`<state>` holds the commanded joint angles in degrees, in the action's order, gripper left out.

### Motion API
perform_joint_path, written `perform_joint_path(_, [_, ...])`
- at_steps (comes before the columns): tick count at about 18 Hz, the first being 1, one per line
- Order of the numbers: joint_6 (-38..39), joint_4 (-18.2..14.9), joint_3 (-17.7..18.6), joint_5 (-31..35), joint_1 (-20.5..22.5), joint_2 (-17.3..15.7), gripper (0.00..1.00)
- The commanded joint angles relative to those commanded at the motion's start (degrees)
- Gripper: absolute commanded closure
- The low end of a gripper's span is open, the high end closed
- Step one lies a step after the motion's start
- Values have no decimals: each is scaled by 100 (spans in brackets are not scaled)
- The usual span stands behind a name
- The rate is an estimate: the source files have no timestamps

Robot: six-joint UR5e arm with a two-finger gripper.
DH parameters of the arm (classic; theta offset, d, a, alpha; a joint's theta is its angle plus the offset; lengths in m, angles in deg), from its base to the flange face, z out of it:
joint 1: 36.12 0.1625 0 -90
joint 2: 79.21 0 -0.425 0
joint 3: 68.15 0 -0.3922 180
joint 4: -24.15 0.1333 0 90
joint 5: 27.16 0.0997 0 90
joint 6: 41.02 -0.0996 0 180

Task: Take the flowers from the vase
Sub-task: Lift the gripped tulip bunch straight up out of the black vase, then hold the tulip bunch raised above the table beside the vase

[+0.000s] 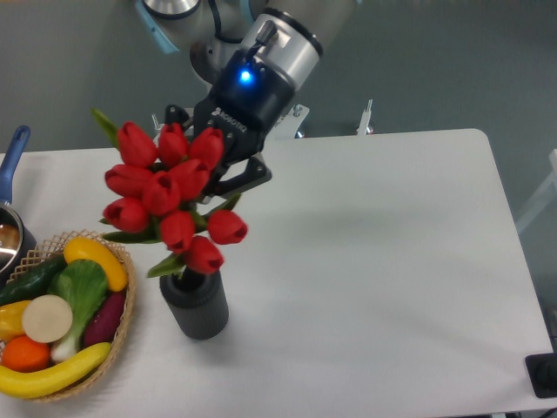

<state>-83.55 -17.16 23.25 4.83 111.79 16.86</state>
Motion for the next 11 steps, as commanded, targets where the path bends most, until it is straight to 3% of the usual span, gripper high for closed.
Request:
perform_joint_path(8, [-492,9,-9,9,379,149,75])
perform_joint_path(11, [-659,9,175,9,563,149,75])
